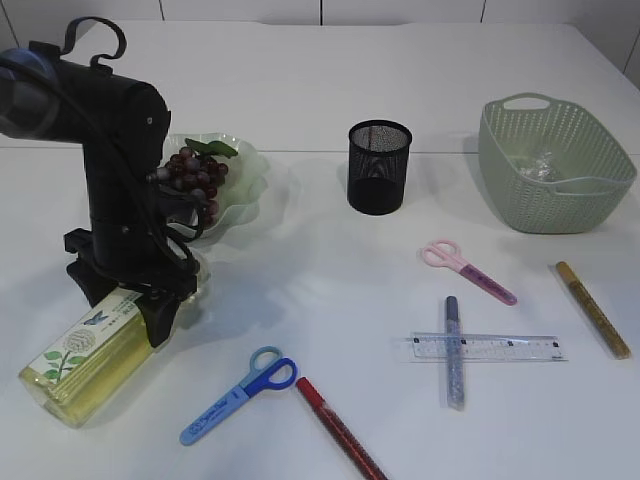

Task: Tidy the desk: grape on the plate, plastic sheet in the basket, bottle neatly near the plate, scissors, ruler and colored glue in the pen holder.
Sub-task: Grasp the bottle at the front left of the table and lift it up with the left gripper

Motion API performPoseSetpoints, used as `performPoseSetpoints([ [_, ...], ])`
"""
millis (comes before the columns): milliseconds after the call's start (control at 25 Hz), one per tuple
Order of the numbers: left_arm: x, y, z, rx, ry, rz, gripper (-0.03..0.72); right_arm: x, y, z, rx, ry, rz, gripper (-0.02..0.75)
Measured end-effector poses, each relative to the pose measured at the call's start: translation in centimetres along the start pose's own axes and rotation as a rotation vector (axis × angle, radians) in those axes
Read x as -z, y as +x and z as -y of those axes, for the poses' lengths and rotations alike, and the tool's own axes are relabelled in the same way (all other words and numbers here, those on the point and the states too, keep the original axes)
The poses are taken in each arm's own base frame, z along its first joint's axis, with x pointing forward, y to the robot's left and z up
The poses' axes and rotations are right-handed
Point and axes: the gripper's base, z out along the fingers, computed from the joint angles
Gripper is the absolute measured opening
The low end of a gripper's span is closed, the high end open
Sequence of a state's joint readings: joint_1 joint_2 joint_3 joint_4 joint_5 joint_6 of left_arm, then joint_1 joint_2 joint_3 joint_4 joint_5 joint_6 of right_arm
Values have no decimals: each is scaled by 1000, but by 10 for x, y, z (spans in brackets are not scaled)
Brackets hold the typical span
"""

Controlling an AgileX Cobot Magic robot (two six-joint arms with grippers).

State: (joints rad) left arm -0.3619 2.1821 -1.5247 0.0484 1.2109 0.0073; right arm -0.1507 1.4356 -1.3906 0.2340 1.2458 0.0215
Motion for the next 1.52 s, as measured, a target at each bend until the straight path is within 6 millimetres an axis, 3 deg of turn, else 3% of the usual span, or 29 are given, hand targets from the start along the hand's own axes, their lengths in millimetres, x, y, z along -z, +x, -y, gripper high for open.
performPoseSetpoints([
  [160, 0, 0, 0, 0, 0, 0, 566, 0, 0, 0, 0, 0, 0, 489],
  [400, -3, -2, 0, 0, 0, -8, 477, 0, 0, 0, 0, 1, 0, 490],
  [1000, 2, -1, -3, 27, 13, 8, 452, 0, 0, 0, 3, 1, 0, 490],
  [1200, 14, 15, -9, 62, 29, 81, 449, 0, 0, 0, 3, 1, 0, 489],
  [1520, 32, 74, -20, 154, 37, 287, 447, 0, 0, 0, 5, 2, 0, 490],
])
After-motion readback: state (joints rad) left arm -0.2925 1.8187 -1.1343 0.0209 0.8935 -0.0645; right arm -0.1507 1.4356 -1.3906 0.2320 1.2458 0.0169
